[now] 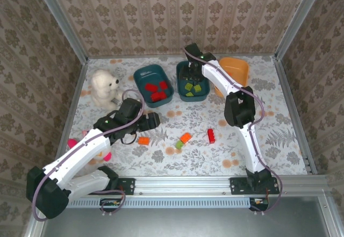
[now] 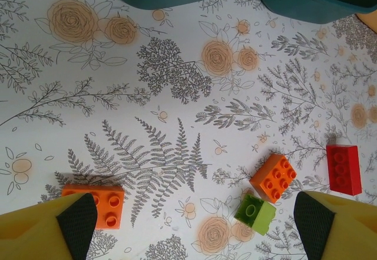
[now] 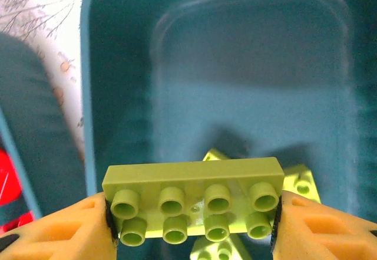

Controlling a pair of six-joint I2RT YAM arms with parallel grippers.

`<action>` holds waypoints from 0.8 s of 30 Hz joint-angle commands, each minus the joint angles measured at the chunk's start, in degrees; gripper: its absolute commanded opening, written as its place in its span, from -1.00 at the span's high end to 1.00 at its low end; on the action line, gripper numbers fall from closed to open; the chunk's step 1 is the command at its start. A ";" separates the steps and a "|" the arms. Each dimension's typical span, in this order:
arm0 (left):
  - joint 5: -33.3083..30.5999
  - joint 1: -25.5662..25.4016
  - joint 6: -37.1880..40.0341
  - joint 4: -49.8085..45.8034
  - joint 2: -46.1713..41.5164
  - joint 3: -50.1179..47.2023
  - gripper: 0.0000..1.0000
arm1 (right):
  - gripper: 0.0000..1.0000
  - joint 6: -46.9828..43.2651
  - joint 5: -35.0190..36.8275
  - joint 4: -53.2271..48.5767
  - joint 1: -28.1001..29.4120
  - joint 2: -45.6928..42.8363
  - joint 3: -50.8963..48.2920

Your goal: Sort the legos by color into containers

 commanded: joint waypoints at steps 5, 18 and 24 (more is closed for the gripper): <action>-3.69 -0.26 -0.53 -2.58 -4.60 0.41 -0.81 | -0.16 1.70 -3.89 -0.66 -1.56 9.19 11.48; -6.49 0.41 1.52 -7.19 -6.06 2.83 -0.83 | -0.37 3.94 -6.88 -3.96 -2.82 12.02 13.72; -6.79 0.88 1.16 -8.93 -8.65 2.51 -0.84 | -0.57 2.91 -6.84 -3.40 -3.18 6.48 14.10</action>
